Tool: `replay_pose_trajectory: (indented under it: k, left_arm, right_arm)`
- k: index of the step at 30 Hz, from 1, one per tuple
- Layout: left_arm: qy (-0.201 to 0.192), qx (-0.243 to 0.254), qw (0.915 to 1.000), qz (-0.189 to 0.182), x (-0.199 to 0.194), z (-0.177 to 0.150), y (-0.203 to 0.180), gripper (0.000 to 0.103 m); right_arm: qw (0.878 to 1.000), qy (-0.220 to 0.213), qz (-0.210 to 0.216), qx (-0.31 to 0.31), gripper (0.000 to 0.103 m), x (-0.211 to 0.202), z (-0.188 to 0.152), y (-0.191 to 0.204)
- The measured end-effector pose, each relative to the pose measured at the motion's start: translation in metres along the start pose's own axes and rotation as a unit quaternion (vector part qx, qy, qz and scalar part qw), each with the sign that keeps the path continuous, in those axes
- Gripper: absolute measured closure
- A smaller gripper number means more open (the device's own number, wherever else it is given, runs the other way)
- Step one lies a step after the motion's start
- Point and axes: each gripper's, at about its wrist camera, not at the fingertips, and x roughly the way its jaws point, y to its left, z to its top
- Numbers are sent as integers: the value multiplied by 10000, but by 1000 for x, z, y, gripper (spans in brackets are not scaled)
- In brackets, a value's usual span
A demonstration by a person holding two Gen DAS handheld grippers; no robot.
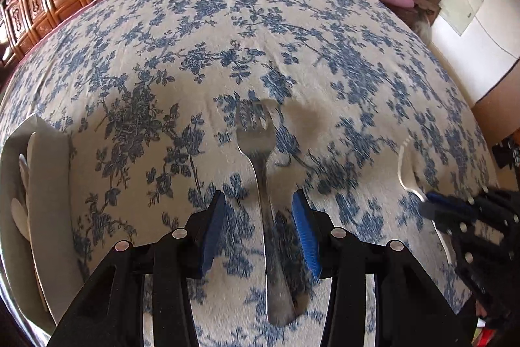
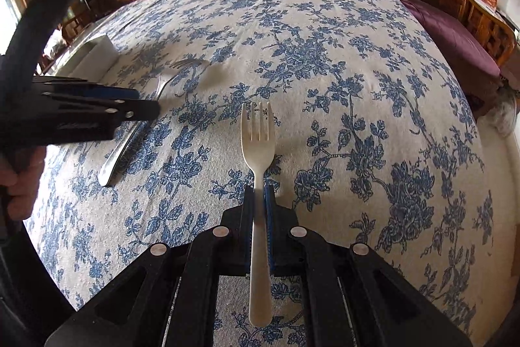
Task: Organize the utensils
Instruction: 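Lift the white fork with the right tool while the left grasps the steel fork, then carry the steel fork over the tray with the left tool while the right carries the white fork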
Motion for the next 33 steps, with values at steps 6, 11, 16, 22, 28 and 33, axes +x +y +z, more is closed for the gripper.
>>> replay_pose_trajectory:
  k: [6, 11, 16, 22, 28, 33]
  left_arm:
    - [-56, -90, 9998, 159, 10, 16, 0, 62]
    - [-241, -11, 9995, 196, 13, 21, -4, 79]
    - [-278, 123, 9994, 136, 9, 17, -3, 85]
    - [-519, 140, 9986, -9, -17, 1, 2, 95]
    - [-720, 162, 9972, -118, -46, -10, 7, 96]
    - [-915, 181, 9955, -168, -73, -18, 10, 96]
  right_arm:
    - [9999, -43, 81, 82, 95, 0, -1, -2]
    - [9998, -72, 111, 120, 95, -1, -2, -3]
    - [9999, -49, 66, 137, 95, -1, -2, -2]
    - [9998, -12, -12, 185, 95, -5, -6, 4]
    - [9998, -87, -19, 197, 95, -15, -8, 16]
    - [9997, -237, -24, 83, 95, -31, -2, 32]
